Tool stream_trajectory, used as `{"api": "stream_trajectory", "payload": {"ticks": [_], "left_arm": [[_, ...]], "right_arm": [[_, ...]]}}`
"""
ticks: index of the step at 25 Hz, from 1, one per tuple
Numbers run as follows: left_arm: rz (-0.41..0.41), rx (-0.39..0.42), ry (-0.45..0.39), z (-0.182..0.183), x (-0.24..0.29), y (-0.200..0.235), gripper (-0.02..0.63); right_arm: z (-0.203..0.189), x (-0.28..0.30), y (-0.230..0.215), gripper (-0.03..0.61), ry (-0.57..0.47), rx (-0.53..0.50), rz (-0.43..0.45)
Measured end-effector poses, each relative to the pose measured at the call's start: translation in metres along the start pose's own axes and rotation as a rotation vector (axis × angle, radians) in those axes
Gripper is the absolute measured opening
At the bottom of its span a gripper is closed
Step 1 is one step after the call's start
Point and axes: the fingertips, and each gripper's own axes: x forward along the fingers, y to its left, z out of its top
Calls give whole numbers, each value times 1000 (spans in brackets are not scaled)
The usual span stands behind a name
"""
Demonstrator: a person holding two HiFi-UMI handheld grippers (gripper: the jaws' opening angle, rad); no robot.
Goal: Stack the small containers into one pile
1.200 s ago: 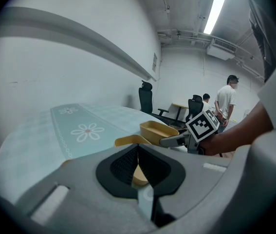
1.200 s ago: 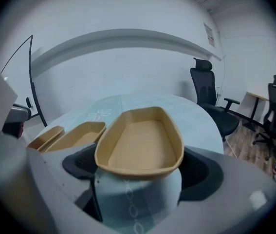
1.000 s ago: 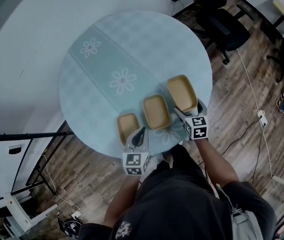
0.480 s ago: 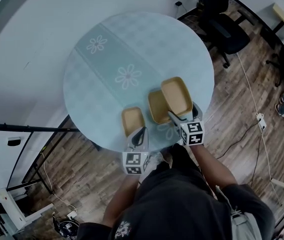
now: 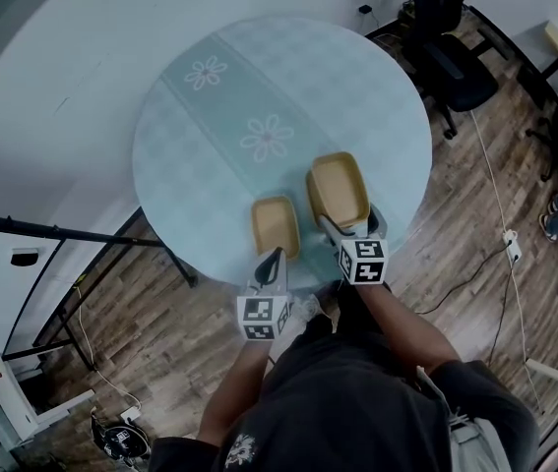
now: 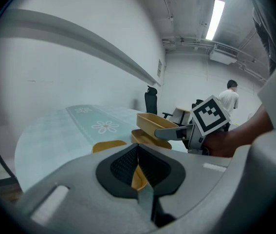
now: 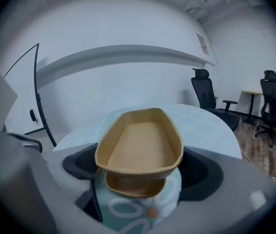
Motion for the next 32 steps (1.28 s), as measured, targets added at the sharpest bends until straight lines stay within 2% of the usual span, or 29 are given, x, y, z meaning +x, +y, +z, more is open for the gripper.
{"api": "stream_trajectory", "payload": {"ticks": [11,19,25,32], "left_arm": [[29,-24,6,-17,-17,21,6],[32,-33,12,-22,-20,20,6],[29,-40,14,-24,-21,18,6],[20,-30,11,-23,-20,10,6]], "right_arm": [[-26,20,17,500,70,20,-25],[-40,21,22,532,126,-15,-10],[-32,2,21,532,92,-2,7],[-24,-10,10,522,46,-59,-2]]}}
